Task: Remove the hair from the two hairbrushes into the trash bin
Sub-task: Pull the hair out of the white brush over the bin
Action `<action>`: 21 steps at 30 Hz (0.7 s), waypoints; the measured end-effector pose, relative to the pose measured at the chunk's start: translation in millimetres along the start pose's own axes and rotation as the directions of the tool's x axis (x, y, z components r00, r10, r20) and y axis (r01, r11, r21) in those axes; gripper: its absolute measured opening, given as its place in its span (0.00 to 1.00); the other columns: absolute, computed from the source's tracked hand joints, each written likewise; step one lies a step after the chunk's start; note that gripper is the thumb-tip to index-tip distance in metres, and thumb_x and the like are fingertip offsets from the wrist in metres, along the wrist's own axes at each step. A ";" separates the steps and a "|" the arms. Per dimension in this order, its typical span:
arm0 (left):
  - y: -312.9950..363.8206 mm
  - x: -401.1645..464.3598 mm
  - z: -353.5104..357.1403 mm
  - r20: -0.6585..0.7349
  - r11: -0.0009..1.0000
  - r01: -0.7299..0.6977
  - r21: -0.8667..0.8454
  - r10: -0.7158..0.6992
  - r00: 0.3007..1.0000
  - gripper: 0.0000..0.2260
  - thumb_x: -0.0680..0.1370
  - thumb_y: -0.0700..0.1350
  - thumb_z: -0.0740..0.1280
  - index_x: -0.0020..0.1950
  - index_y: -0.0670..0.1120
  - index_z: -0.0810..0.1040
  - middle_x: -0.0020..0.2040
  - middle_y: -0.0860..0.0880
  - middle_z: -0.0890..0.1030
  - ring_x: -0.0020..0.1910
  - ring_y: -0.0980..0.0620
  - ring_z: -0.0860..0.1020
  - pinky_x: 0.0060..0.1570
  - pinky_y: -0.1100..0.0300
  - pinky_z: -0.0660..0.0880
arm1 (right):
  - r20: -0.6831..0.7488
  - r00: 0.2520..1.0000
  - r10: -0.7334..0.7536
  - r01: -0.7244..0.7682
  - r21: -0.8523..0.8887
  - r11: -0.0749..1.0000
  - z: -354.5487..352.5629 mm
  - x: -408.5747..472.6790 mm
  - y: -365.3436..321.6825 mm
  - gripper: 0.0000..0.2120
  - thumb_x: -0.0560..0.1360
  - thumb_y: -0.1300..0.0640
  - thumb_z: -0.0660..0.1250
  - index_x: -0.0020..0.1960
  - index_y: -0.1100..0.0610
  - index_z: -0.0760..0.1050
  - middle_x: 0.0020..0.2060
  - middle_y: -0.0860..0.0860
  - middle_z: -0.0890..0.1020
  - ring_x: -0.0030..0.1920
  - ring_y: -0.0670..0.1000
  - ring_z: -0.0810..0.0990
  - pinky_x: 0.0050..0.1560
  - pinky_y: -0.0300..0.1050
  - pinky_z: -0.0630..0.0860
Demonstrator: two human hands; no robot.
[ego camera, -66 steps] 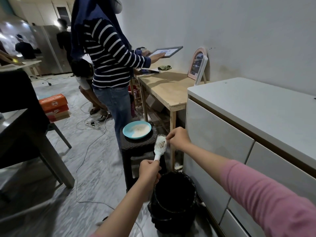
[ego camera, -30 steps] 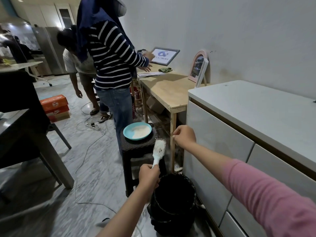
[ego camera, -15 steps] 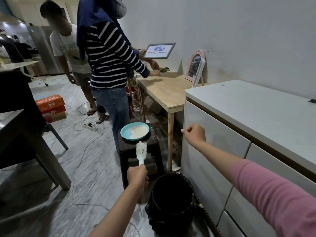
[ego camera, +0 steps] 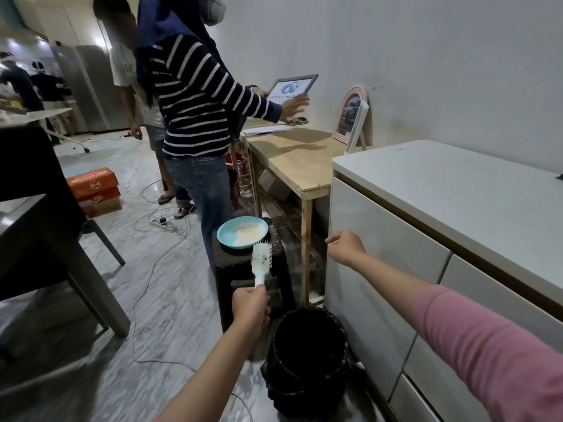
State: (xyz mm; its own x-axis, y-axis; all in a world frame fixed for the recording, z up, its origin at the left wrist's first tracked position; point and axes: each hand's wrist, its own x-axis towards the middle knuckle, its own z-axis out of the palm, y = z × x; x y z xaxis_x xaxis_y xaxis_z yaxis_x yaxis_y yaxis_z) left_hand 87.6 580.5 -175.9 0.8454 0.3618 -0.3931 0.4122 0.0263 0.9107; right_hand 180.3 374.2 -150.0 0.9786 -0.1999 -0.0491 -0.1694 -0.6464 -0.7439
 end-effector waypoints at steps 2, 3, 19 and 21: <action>0.7 -1.8 2.4 0.011 1.000 -0.006 0.008 0.006 1.000 0.10 0.78 0.40 0.61 0.36 0.40 0.74 0.33 0.44 0.74 0.24 0.51 0.67 0.23 0.63 0.61 | -0.025 0.999 -0.020 0.021 0.019 1.000 -0.8 -1.1 -1.8 0.11 0.75 0.64 0.64 0.56 0.59 0.79 0.57 0.56 0.79 0.61 0.56 0.77 0.58 0.47 0.76; 1.3 -3.1 4.0 0.021 1.000 -0.011 0.009 0.011 1.000 0.10 0.78 0.40 0.61 0.37 0.40 0.74 0.33 0.44 0.74 0.24 0.51 0.67 0.23 0.63 0.61 | -0.028 0.999 -0.031 0.032 0.027 0.999 -1.0 -1.9 -3.0 0.11 0.75 0.64 0.64 0.56 0.59 0.79 0.57 0.56 0.80 0.60 0.55 0.77 0.58 0.47 0.77; 0.7 -40.4 21.0 0.031 0.915 -0.353 0.195 0.354 0.935 0.05 0.77 0.44 0.63 0.42 0.44 0.71 0.35 0.46 0.77 0.28 0.50 0.74 0.25 0.60 0.70 | 0.090 0.989 0.121 -0.150 0.507 0.849 41.5 -38.5 -57.4 0.14 0.64 0.57 0.80 0.42 0.61 0.78 0.42 0.56 0.83 0.41 0.53 0.83 0.30 0.40 0.77; 1.2 -42.5 17.1 0.034 0.902 -0.377 0.213 0.378 0.925 0.05 0.77 0.43 0.64 0.43 0.44 0.72 0.34 0.48 0.76 0.28 0.52 0.73 0.25 0.61 0.70 | 0.086 0.989 0.123 -0.150 0.521 0.841 41.4 -38.7 -57.2 0.09 0.66 0.61 0.79 0.39 0.61 0.79 0.41 0.57 0.84 0.42 0.55 0.84 0.32 0.42 0.80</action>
State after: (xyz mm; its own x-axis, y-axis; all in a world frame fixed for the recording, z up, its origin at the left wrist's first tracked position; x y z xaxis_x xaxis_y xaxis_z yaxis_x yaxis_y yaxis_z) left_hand 58.0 549.2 -160.2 0.9494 0.3131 -0.0233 0.1257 -0.3110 0.9421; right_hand 157.0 449.4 -133.2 0.9567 -0.2138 -0.1975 -0.2282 -0.1300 -0.9649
